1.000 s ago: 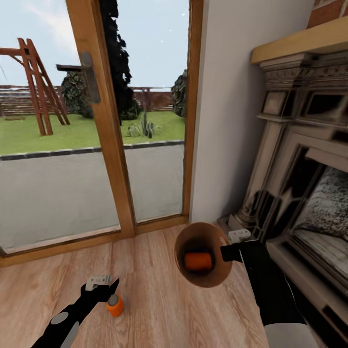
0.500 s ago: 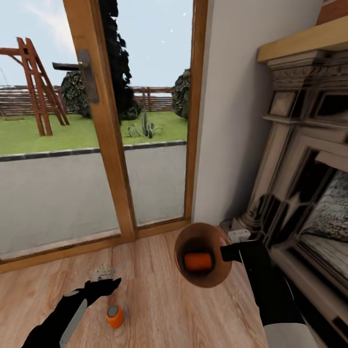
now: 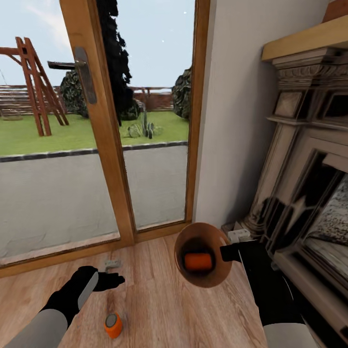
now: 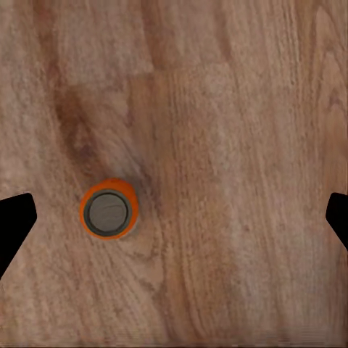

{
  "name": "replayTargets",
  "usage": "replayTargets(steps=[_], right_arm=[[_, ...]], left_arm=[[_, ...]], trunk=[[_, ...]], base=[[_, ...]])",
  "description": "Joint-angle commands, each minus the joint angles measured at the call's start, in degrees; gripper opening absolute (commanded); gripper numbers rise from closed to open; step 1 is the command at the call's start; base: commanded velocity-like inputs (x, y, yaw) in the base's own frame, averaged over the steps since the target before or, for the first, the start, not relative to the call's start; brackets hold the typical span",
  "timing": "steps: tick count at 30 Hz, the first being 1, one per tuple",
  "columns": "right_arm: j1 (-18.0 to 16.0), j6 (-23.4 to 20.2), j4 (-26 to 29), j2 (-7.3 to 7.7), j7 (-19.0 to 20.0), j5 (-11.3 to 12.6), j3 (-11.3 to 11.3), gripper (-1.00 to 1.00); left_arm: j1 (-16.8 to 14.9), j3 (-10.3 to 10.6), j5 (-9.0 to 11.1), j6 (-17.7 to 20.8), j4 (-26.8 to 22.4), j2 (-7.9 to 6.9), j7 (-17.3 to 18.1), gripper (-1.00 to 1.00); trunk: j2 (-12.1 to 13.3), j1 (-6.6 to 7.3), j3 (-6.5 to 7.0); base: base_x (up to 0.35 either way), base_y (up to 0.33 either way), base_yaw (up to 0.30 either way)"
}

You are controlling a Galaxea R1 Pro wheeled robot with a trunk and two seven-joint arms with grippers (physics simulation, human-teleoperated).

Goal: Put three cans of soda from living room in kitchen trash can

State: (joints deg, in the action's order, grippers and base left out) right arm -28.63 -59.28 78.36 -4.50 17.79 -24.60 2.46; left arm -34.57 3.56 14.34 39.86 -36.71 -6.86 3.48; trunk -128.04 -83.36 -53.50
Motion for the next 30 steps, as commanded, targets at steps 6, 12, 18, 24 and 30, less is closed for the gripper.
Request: replayTargets(steps=[6, 12, 18, 24, 30], right_arm=[[0.0, -0.1, 0.0, 0.01, 0.0, 0.7, 0.0, -1.00], [-0.1, -0.1, 0.0, 0.05, 0.0, 1.0, 0.3, -1.00], [-0.2, -0.7, 3.0, -0.05, 0.0, 0.8, 0.0, -1.00], [-0.4, -0.7, 10.5, -0.11, 0.0, 0.6, -0.1, -1.00], [-0.8, -0.7, 12.1, -0.08, 0.0, 0.6, -0.1, -1.00]], left_arm=[[-0.1, -0.1, 0.3, 5.4, 0.2, -0.43, 0.1, 1.00], [-0.1, -0.1, 0.3, 6.6, 0.4, -0.29, -0.1, 1.00], [-0.1, -0.1, 0.2, 6.6, 1.2, -0.11, -0.2, 1.00], [-0.1, 0.0, 0.1, 6.4, 1.4, -0.08, -0.2, 1.00], [-0.1, 0.0, 0.1, 6.3, 1.4, -0.07, -0.2, 1.00]], trunk=[[0.0, 0.00, 0.01], [-2.0, -1.09, -0.89], [-4.4, -2.41, -1.97], [-6.8, -3.73, -3.04], [-8.0, -4.39, -3.58]], base=[[0.001, 0.000, 0.000], [0.000, 0.000, 0.000], [0.000, 0.000, 0.000], [0.000, 0.000, 0.000], [0.000, 0.000, 0.000]])
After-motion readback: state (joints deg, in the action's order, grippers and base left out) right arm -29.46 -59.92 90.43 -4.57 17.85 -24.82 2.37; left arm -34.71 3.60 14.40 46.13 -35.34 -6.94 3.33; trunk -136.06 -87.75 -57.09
